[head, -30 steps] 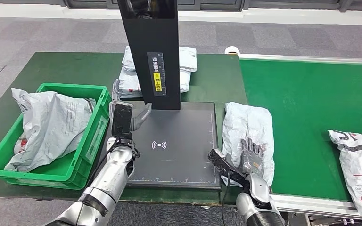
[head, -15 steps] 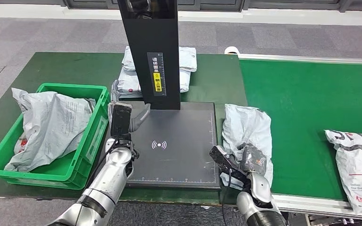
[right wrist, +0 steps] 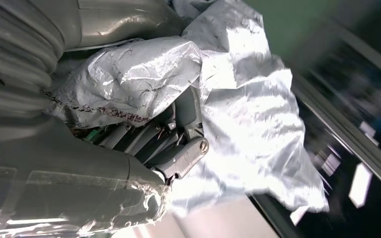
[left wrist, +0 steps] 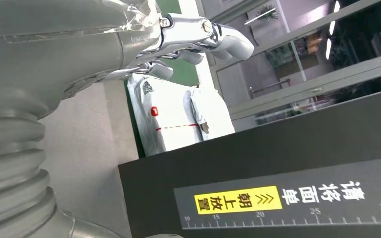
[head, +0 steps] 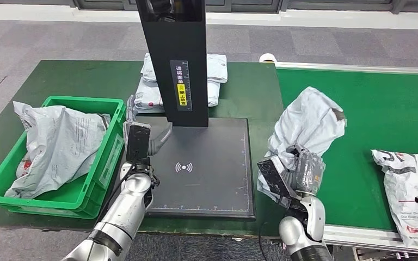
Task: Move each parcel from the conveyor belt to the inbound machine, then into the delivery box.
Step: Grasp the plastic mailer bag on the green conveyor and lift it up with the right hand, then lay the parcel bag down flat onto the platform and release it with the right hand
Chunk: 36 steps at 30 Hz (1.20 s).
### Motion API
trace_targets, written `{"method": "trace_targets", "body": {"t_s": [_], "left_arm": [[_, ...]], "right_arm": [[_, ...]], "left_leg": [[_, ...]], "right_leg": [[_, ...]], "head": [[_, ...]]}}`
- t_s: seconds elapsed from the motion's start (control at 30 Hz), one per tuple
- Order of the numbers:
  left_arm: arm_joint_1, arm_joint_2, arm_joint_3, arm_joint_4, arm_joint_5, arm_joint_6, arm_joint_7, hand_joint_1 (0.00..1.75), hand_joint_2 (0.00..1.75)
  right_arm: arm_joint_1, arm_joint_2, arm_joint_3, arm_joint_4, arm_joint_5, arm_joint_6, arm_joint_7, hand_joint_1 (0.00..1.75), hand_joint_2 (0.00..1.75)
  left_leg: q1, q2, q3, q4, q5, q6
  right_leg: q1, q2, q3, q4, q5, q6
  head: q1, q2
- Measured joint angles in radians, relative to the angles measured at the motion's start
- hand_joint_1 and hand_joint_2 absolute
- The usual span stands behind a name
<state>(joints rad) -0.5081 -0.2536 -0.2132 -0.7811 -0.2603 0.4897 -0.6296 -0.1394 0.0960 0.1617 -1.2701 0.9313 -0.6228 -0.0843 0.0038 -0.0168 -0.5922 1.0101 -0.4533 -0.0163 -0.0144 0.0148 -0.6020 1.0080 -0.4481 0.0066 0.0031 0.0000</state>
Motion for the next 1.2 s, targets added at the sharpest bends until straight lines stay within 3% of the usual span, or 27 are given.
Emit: {"method": "trace_targets", "body": {"t_s": [0.17,0.67,0.93,1.2], "left_arm": [[-0.002,-0.009,0.0,0.003,0.003,0.006,-0.022,0.0,1.75],[-0.019,-0.022,0.0,0.024,0.012,0.007,-0.04,0.0,1.75],[-0.053,-0.035,-0.002,0.058,0.045,0.0,-0.063,0.0,1.75],[-0.074,-0.036,-0.006,0.091,0.066,-0.019,-0.071,0.0,1.75]], "right_arm": [[-0.032,0.009,0.013,-0.026,-0.041,-0.002,-0.059,1.75,1.75],[-0.107,0.031,0.082,0.016,-0.048,0.032,-0.058,1.75,1.75],[-0.223,0.081,0.229,0.21,-0.053,0.231,-0.056,1.75,1.75],[-0.247,0.106,0.422,0.327,-0.077,0.42,-0.114,1.75,1.75]], "left_leg": [[0.0,0.0,0.0,0.0,0.0,0.0],[0.0,-0.001,-0.001,0.0,0.001,-0.001],[0.0,0.0,-0.001,0.0,0.002,-0.001],[0.002,0.0,-0.001,0.0,0.002,-0.001]], "right_leg": [[0.0,0.0,0.0,0.0,0.0,0.0],[0.0,0.0,0.0,0.0,0.0,0.0],[0.002,0.0,-0.001,0.0,0.001,0.0],[0.002,0.0,-0.001,0.001,0.0,-0.001]], "head": [[0.0,0.0],[0.0,0.0],[0.0,0.0],[0.0,0.0]]}}
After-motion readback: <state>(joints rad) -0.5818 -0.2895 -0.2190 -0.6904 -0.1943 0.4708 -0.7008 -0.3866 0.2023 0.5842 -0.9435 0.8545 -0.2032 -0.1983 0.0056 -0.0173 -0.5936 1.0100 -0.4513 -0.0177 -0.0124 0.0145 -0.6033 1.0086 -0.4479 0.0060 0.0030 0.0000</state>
